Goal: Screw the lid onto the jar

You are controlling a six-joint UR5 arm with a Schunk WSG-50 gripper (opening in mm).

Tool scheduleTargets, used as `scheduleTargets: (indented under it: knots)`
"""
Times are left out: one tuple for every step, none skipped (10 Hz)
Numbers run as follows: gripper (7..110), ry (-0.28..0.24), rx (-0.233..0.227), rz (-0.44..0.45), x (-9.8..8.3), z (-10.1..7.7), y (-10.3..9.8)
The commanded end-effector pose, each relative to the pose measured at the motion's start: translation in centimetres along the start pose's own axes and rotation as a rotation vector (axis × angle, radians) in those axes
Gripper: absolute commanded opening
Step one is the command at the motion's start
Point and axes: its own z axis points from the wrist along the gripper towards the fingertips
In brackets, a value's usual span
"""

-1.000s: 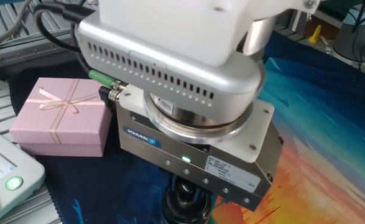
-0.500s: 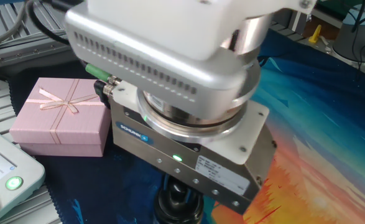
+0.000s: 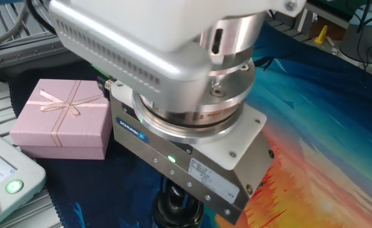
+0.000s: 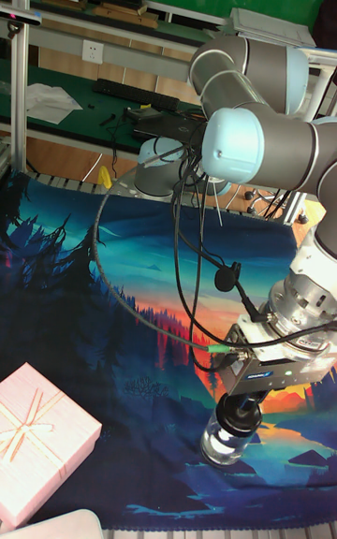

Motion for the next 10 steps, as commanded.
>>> scheduleTargets:
  knots:
    - [7,-0.012,-0.065,0.184,-0.6,-0.3,1.1]
    - [7,-0.020,-0.059,0.223,-0.9,-0.2,0.4]
    - [7,-0.031,-0.056,0.245,-1.2,-0.1,-0.2]
    - [7,-0.037,-0.049,0.265,-1.3,-0.2,-0.4]
    - [7,-0.049,-0.039,0.277,-1.6,-0.2,-0.6]
    - [7,-0.054,-0.030,0.285,-1.6,-0.3,-0.6]
    - [7,-0.048,-0.024,0.289,-1.3,-0.5,-0.4]
    - [7,-0.045,-0.023,0.284,-1.2,-0.5,-0.2]
    - [7,-0.047,-0.022,0.274,-1.1,-0.4,-0.1]
    - [7,-0.048,-0.040,0.245,-1.1,-0.3,0.2]
